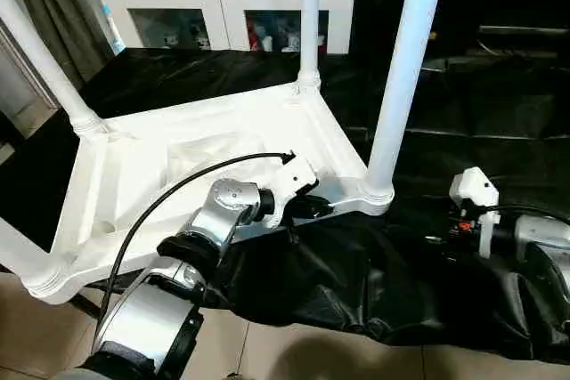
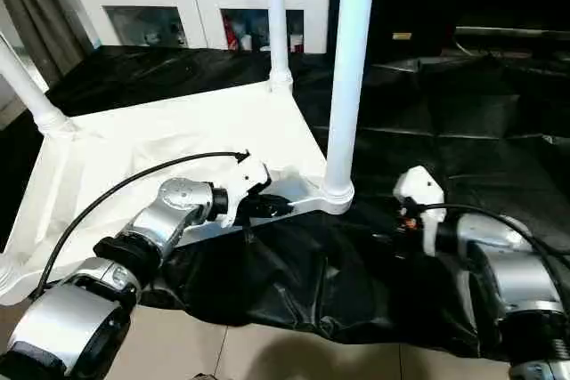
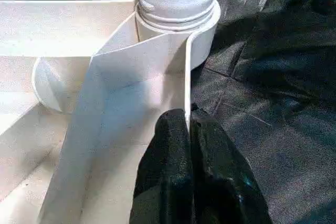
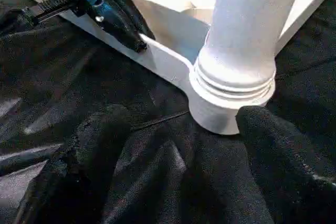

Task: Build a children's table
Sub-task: Rotate leg to tighten

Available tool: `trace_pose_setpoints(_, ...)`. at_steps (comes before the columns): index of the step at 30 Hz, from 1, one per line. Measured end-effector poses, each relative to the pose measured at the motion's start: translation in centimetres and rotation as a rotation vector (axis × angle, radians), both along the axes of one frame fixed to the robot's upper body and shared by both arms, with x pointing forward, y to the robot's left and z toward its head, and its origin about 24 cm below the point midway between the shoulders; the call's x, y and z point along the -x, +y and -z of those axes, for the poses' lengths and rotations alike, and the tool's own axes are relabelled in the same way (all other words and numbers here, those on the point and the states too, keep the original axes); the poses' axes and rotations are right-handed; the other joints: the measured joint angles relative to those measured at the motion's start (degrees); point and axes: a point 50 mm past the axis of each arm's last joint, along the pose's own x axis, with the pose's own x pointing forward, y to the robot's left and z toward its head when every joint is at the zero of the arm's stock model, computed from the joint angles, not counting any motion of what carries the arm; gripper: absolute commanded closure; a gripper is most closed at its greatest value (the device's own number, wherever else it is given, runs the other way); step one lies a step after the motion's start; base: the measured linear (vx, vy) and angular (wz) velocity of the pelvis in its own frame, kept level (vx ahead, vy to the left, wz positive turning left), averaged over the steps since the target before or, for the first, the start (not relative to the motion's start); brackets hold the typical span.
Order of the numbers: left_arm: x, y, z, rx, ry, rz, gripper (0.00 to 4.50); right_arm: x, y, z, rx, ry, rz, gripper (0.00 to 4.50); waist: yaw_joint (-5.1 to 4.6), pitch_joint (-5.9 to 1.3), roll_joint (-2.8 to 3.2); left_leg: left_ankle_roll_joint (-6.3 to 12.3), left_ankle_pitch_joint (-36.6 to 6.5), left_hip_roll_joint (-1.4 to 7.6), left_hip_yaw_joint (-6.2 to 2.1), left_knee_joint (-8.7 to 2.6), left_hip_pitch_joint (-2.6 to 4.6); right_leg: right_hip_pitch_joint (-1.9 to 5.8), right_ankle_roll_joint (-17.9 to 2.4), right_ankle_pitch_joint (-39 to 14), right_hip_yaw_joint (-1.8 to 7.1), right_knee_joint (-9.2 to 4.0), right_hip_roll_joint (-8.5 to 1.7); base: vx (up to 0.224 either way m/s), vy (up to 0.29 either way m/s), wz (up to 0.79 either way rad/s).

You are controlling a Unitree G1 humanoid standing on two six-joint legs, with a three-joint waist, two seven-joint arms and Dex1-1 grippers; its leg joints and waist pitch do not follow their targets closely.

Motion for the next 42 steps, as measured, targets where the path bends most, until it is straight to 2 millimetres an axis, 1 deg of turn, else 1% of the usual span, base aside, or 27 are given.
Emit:
trace_pose_setpoints(4,0.1,0.2,-0.1,-0.002,-0.007,0.023,4.50,-0.7,0.5,-0.1,-0.012,-0.054,0.057,0.82,-0.05,0.01,0.33,0.00,0.0,-0.01,0.01,0.02,-0.05,-0.07,0.0,0.0,0.03,0.00,0.00,0.000,0.000,0.00)
trace_pose_setpoints(6,0.3,0.4,-0.1,-0.006,-0.010,0.060,4.50,-1.1,1.0,-0.4,-0.025,-0.074,0.061,0.82,0.04,-0.02,0.37,0.01,0.0,0.00,-0.01,0.01,-0.13,-0.13,0.1,0.0,0.01,0.00,0.01,0.000,0.000,0.00)
trace_pose_setpoints(10,0.6,0.3,-0.2,-0.008,-0.008,0.115,4.50,-1.2,1.6,-0.2,-0.046,-0.075,0.056,0.82,0.52,-0.05,0.43,0.05,0.0,0.01,-0.03,0.08,-0.34,-0.23,0.1,-0.1,-0.06,0.01,-0.02,0.000,0.000,0.00)
trace_pose_setpoints(12,0.7,0.4,-0.2,-0.013,-0.008,0.134,4.50,-1.3,2.0,-0.2,-0.058,-0.077,0.052,0.82,0.55,-0.05,0.43,0.07,0.0,0.01,-0.03,0.20,-0.50,-0.35,0.1,-0.1,-0.05,0.05,-0.02,0.000,0.000,0.00)
trace_pose_setpoints(14,0.8,0.6,-0.2,-0.016,-0.014,0.147,4.50,-1.7,2.4,-0.4,-0.064,-0.081,0.041,0.82,0.53,-0.06,0.45,0.08,0.0,0.02,-0.04,0.38,-0.80,-0.62,0.1,-0.1,-0.04,0.21,-0.04,0.000,0.000,0.00)
trace_pose_setpoints(16,0.8,0.5,-0.2,-0.016,-0.017,0.152,4.50,-1.8,2.5,-0.4,-0.063,-0.082,0.034,0.82,0.74,-0.06,0.45,0.08,0.0,0.02,-0.05,0.43,-0.82,-0.64,0.1,-0.1,-0.04,0.26,-0.05,0.000,0.000,0.00)
trace_pose_setpoints(17,0.8,0.5,-0.3,-0.016,-0.020,0.159,4.50,-1.8,2.6,-0.4,-0.063,-0.078,0.028,1.07,0.90,-0.06,0.44,0.08,0.0,0.02,-0.05,0.49,-0.83,-0.63,0.1,-0.1,-0.04,0.29,-0.06,0.000,0.000,0.00)
trace_pose_setpoints(18,0.9,0.5,-0.3,-0.016,-0.021,0.161,4.50,-1.8,2.6,-0.3,-0.065,-0.074,0.026,1.15,0.94,-0.06,0.44,0.08,0.0,0.02,-0.04,0.50,-0.83,-0.64,0.1,-0.1,-0.04,0.30,-0.07,0.000,0.000,0.00)
trace_pose_setpoints(20,1.0,0.5,-0.2,-0.016,-0.019,0.167,4.50,-1.7,2.5,0.0,-0.067,-0.058,0.028,1.18,0.97,-0.06,0.44,0.08,0.0,0.02,-0.04,0.53,-0.83,-0.64,0.1,-0.1,-0.03,0.32,-0.07,0.000,0.000,0.00)
trace_pose_setpoints(24,1.0,0.7,-0.2,-0.019,-0.018,0.168,4.50,-1.7,2.5,0.1,-0.071,-0.043,0.017,1.66,0.94,-0.06,0.44,0.08,0.0,0.03,-0.04,0.54,-0.83,-0.70,0.1,-0.1,-0.02,0.43,-0.07,0.000,0.000,0.00)
trace_pose_setpoints(26,1.0,0.8,-0.2,-0.020,-0.018,0.167,4.50,-2.0,2.6,-0.1,-0.072,-0.046,0.011,1.74,0.94,-0.06,0.44,0.08,0.0,0.04,-0.04,0.55,-0.83,-0.72,0.1,-0.1,-0.02,0.45,-0.06,0.000,0.000,0.00)
trace_pose_setpoints(27,1.0,0.8,-0.2,-0.020,-0.018,0.166,4.50,-2.1,2.7,-0.3,-0.073,-0.051,0.006,2.00,0.94,-0.06,0.44,0.08,0.0,0.04,-0.04,0.56,-0.83,-0.73,0.1,-0.1,-0.02,0.46,-0.06,0.000,0.000,0.00)
trace_pose_setpoints(28,1.0,0.8,-0.2,-0.021,-0.018,0.166,4.50,-2.2,2.8,-0.4,-0.073,-0.055,0.000,2.00,0.94,-0.06,0.44,0.08,0.0,0.04,-0.04,0.57,-0.83,-0.72,0.1,-0.1,-0.02,0.47,-0.06,0.000,0.000,0.00)
trace_pose_setpoints(31,1.0,0.9,-0.2,-0.021,-0.019,0.166,4.50,-2.3,3.1,-0.4,-0.081,-0.058,-0.009,2.32,0.95,-0.06,0.42,0.09,0.0,0.05,-0.04,0.60,-0.83,-0.73,0.1,-0.1,-0.02,0.49,-0.06,0.000,0.000,0.00)
trace_pose_setpoints(32,1.0,1.0,-0.2,-0.023,-0.017,0.166,4.50,-2.3,3.2,-0.3,-0.084,-0.058,-0.009,2.32,0.92,-0.06,0.42,0.09,0.0,0.05,-0.04,0.61,-0.83,-0.73,0.1,-0.1,-0.02,0.50,-0.06,0.000,0.000,0.00)
trace_pose_setpoints(34,1.0,1.0,-0.2,-0.023,-0.014,0.165,4.50,-2.3,3.3,-0.3,-0.085,-0.059,-0.008,2.48,0.87,-0.06,0.42,0.09,0.0,0.06,-0.04,0.65,-0.82,-0.72,0.1,-0.1,-0.01,0.53,-0.06,0.000,0.000,0.00)
trace_pose_setpoints(40,1.0,0.9,0.0,-0.013,-0.006,0.136,4.50,-2.1,4.0,0.5,-0.108,-0.065,0.024,2.53,0.69,-0.10,0.35,0.08,0.0,0.10,-0.05,0.82,-0.74,-0.70,0.1,-0.1,0.02,0.77,-0.04,0.000,0.000,0.00)
trace_pose_setpoints(42,0.9,0.6,0.2,-0.006,-0.002,0.102,4.50,-2.1,4.3,1.0,-0.129,-0.071,0.085,2.54,0.63,-0.19,0.33,0.07,0.0,0.09,-0.06,0.87,-0.63,-0.60,0.1,-0.1,0.04,0.83,-0.04,0.000,0.000,0.00)
